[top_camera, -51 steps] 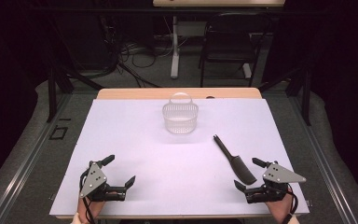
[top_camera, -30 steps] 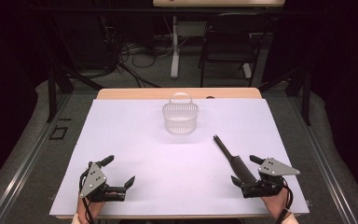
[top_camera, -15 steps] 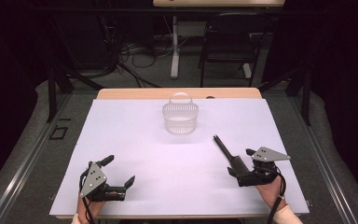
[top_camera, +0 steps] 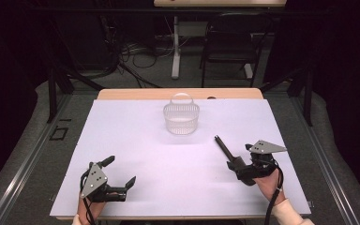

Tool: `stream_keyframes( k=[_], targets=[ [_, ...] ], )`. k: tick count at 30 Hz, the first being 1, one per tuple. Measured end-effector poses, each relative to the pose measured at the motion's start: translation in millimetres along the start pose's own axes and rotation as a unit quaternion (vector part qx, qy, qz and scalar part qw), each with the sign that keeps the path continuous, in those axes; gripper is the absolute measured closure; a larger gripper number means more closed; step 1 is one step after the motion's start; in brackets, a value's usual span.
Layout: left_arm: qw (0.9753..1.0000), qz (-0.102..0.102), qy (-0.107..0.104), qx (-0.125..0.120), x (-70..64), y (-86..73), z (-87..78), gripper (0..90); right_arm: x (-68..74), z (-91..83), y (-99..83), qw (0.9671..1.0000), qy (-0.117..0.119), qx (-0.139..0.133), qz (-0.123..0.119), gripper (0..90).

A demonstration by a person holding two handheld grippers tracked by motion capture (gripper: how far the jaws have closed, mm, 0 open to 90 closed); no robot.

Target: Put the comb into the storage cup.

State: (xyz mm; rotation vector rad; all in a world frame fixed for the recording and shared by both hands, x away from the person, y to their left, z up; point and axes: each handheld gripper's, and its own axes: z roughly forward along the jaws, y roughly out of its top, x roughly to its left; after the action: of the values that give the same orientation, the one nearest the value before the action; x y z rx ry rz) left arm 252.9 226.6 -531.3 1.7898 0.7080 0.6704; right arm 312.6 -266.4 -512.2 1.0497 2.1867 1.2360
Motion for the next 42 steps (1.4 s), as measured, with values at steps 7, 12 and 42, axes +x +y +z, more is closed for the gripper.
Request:
stream_keyframes(
  k=[7,12,42],
  targets=[
    [1.0,0.001,-0.001,0.0,0.5,0.1,-1.1,0.1,-5.0,11.8,6.5,0.9998,-0.004,0.018,0.003,0.0],
    [1.0,-0.002,-0.002,0.001,1.9,-0.4,-0.3,0.1,-8.4,20.3,10.4,0.9997,-0.004,0.025,0.004,0.0],
    [1.0,-0.004,-0.006,-0.003,1.3,-0.2,-0.7,0.0,-19.5,57.5,34.7,0.9983,-0.014,0.056,0.007,0.0]
  ],
)
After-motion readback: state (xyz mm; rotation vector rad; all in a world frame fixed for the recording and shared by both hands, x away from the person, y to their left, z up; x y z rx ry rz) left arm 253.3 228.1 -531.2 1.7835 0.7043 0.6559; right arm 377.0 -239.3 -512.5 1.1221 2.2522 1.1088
